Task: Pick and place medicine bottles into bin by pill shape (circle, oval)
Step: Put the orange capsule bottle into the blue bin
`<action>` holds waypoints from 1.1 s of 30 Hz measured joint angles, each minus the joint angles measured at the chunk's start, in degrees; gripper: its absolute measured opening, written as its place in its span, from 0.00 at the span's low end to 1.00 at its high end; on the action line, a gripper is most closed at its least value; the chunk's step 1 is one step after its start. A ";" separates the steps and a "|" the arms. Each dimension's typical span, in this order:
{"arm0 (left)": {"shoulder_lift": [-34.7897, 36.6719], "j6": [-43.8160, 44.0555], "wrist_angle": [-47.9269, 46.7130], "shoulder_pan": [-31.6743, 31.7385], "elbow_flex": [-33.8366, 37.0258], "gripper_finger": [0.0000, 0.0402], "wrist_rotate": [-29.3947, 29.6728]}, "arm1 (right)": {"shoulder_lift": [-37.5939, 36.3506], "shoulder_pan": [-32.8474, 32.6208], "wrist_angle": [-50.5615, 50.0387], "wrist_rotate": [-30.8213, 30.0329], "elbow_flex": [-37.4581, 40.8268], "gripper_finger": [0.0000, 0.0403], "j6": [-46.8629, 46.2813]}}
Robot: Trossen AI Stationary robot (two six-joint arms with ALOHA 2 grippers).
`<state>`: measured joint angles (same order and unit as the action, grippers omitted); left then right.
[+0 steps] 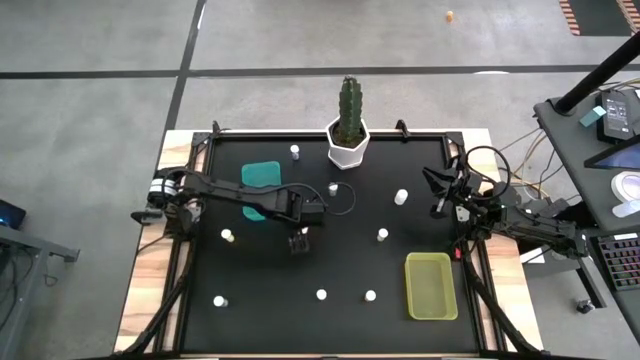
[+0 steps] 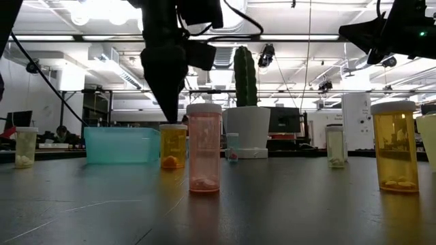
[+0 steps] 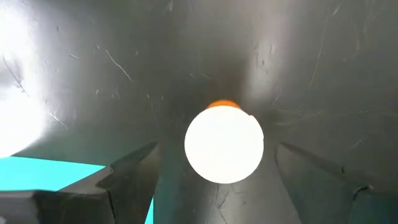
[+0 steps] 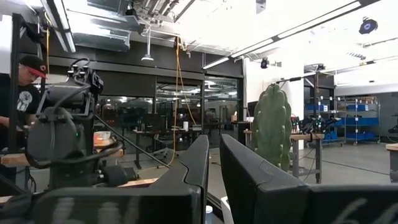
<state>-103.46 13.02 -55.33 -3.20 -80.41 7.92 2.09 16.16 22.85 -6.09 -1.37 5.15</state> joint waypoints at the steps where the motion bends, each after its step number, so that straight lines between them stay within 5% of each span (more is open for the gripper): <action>1: 0.00 0.01 0.32 0.00 0.46 0.74 -0.19 | 0.00 -0.02 -0.01 0.00 0.00 0.08 0.00; 20: 0.00 0.06 6.84 0.61 4.65 0.73 -0.39 | 0.00 -0.02 -0.03 -0.02 0.00 0.08 0.00; 33: 0.13 0.04 6.65 0.61 4.23 0.49 -0.39 | 0.00 -0.01 -0.04 -0.02 0.00 0.08 0.44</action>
<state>-103.33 13.06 -48.67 -2.59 -76.18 7.53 2.09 16.15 22.81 -6.11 -1.37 5.58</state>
